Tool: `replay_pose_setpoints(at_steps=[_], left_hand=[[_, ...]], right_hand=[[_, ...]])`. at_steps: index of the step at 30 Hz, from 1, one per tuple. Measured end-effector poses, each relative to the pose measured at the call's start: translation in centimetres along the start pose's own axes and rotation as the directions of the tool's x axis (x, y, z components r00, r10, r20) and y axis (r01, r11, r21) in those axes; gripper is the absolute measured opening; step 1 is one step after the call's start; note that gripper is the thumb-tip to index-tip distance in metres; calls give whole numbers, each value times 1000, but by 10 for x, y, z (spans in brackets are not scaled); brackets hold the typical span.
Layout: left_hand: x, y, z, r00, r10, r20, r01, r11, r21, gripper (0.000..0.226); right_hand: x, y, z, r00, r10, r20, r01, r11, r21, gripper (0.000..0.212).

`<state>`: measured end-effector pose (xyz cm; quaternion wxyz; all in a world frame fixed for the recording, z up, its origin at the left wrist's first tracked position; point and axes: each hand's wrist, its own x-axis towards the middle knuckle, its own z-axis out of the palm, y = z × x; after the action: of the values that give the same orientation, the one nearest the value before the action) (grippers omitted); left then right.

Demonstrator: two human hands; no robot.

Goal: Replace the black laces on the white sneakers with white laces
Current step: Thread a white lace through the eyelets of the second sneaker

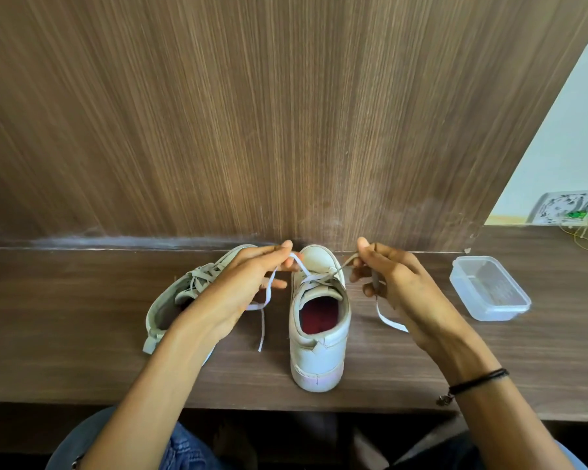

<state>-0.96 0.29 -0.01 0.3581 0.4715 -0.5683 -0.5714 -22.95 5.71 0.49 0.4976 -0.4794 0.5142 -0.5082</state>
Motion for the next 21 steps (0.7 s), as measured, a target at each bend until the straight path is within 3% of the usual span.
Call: replay_pose_setpoints(at_steps=[3, 7, 12, 17, 21], left_hand=[[-1, 11, 7, 999, 51, -4, -51, 966, -252, 35], [-5, 18, 13, 996, 91, 21, -72, 891, -448, 25], [-6, 19, 19, 996, 82, -30, -85, 857, -508, 23], [2, 16, 32, 995, 46, -90, -89, 812, -577, 20], [4, 11, 32, 996, 51, -76, -83, 861, -502, 22]], right_hand=[[1, -2, 3, 998, -52, 20, 49, 991, 122, 39], [2, -5, 12, 996, -75, 46, 62, 968, 244, 36], [2, -5, 21, 996, -64, 66, 30, 907, 421, 28], [8, 2, 27, 999, -52, 11, 44, 924, 379, 27], [11, 4, 26, 998, -57, -34, 65, 936, 345, 25]])
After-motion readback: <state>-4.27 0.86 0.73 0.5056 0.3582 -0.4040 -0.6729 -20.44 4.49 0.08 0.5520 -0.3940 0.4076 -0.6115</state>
